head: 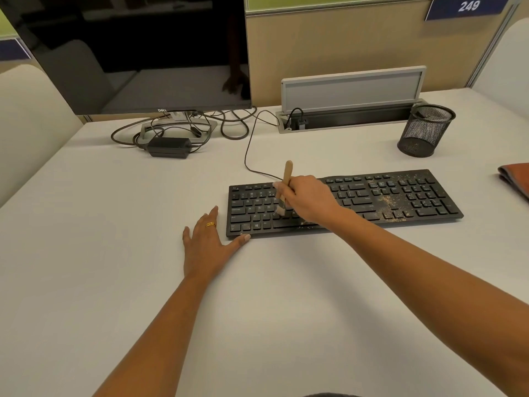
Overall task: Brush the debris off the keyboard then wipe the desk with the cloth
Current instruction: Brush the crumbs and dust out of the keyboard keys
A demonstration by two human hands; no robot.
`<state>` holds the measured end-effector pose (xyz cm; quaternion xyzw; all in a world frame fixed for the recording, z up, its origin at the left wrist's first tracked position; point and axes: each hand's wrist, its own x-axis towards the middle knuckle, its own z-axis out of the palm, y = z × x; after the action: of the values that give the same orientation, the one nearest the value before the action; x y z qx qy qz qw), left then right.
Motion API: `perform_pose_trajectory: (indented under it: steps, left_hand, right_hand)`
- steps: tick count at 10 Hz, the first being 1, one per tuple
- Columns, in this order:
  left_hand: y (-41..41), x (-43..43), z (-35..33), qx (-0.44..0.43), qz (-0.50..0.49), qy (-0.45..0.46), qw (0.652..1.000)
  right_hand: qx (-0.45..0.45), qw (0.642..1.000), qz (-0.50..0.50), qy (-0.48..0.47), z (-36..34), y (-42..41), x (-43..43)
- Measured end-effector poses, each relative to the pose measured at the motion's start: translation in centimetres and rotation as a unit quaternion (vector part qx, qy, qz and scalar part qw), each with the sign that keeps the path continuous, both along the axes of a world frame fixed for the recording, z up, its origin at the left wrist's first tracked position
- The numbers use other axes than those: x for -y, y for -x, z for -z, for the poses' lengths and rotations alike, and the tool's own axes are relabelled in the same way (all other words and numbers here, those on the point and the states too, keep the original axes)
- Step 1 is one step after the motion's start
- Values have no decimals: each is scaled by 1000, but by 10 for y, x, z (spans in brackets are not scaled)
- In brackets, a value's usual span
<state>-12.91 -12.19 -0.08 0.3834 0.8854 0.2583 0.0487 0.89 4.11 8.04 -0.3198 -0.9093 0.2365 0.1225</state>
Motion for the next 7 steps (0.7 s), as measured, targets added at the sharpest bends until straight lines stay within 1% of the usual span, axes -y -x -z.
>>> perform_pose_trajectory:
  steps: [1,3,4,6,7]
  left_hand:
    - [-1,0,0,1,0,0,1000]
    - [0,0,1,-3,1,-4,1000]
    - [0,0,1,-1,0,-5,1000]
    - [0,0,1,-1,0,-6,1000]
    - [0,0,1,-4,0,0,1000]
  right_hand:
    - [39,999,-18,-28,-2,5,5]
    - [36,995,-5,-89,-9,12,4]
    - [67,993,-29,-94,-6,13,6]
    - [30,997,-64,8,-11,10,1]
    - [85,993,-69,-33,-13,1,-5]
